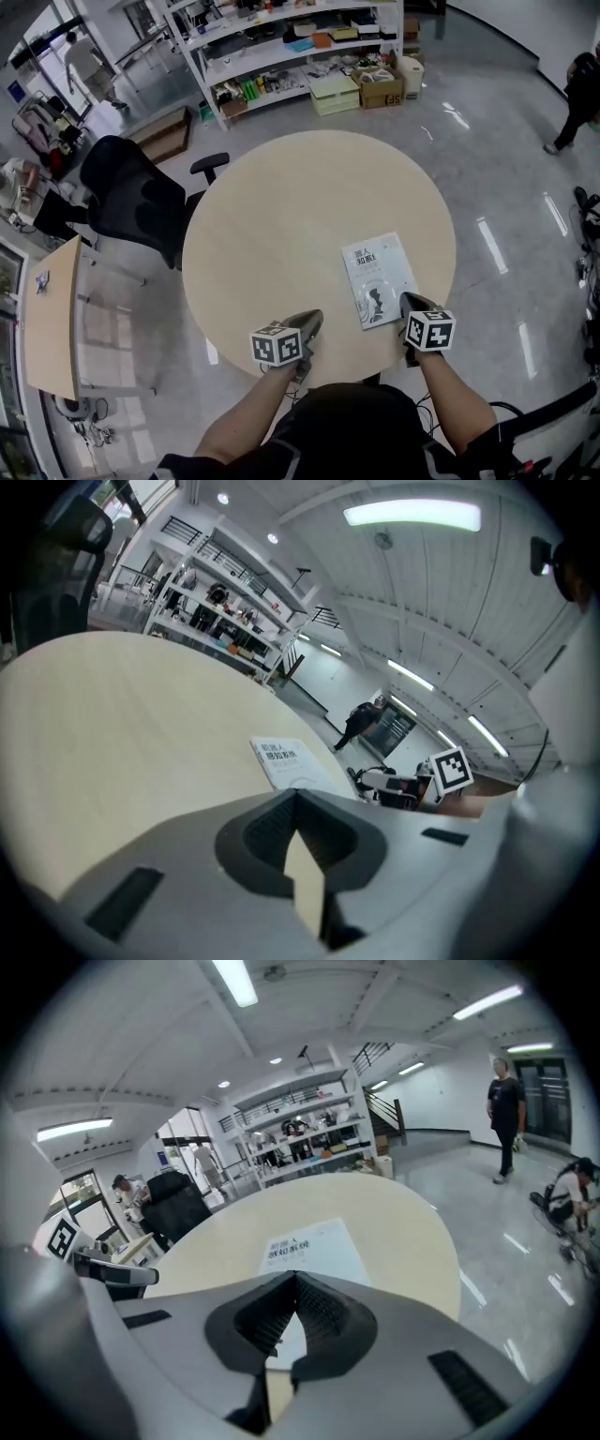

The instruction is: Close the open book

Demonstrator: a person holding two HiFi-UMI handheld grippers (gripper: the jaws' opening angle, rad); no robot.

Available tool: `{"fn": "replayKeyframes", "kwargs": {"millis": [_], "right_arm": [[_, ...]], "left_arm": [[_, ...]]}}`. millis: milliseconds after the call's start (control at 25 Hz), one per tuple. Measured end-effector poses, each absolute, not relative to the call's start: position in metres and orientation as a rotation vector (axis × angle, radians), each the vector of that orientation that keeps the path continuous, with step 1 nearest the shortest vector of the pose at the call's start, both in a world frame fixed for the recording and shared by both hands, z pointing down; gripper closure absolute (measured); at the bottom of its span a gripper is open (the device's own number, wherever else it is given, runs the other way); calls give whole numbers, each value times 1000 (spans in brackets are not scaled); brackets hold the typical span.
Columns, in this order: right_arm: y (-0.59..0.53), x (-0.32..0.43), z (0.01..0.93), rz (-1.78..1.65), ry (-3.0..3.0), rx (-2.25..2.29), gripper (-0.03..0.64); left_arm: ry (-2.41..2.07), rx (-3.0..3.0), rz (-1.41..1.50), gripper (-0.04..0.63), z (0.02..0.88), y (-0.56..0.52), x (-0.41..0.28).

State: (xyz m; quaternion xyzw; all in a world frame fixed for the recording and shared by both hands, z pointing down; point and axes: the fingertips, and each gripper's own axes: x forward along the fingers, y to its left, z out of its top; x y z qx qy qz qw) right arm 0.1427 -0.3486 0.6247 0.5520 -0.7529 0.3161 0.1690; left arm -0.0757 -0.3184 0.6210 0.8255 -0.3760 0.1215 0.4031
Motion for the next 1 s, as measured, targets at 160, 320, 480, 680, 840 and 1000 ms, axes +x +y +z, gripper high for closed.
{"fn": "replayKeyframes", "kwargs": {"millis": [160, 320, 480, 680, 840, 1000], "right_arm": [[-371, 124, 580, 756, -2285, 1470, 618], [-383, 110, 557, 659, -2366, 1357, 618], [-373, 95, 548, 471, -2386, 1215, 618], [-359, 75, 532, 457, -2494, 1082, 618], [-357, 71, 517, 465, -2571, 1042, 618], [-332, 69, 500, 381, -2564, 1038, 618]], "left_arm": [[-1002, 2188, 252, 609, 590, -325, -84], [-1089, 2268, 219, 609, 560, -334, -92], [-1219, 2235, 137, 609, 540, -334, -103], [-1259, 2254, 116, 609, 524, -317, -102], [-1300, 2291, 133, 609, 509, -302, -100], [-1292, 2341, 77, 609, 487, -271, -98]]}}
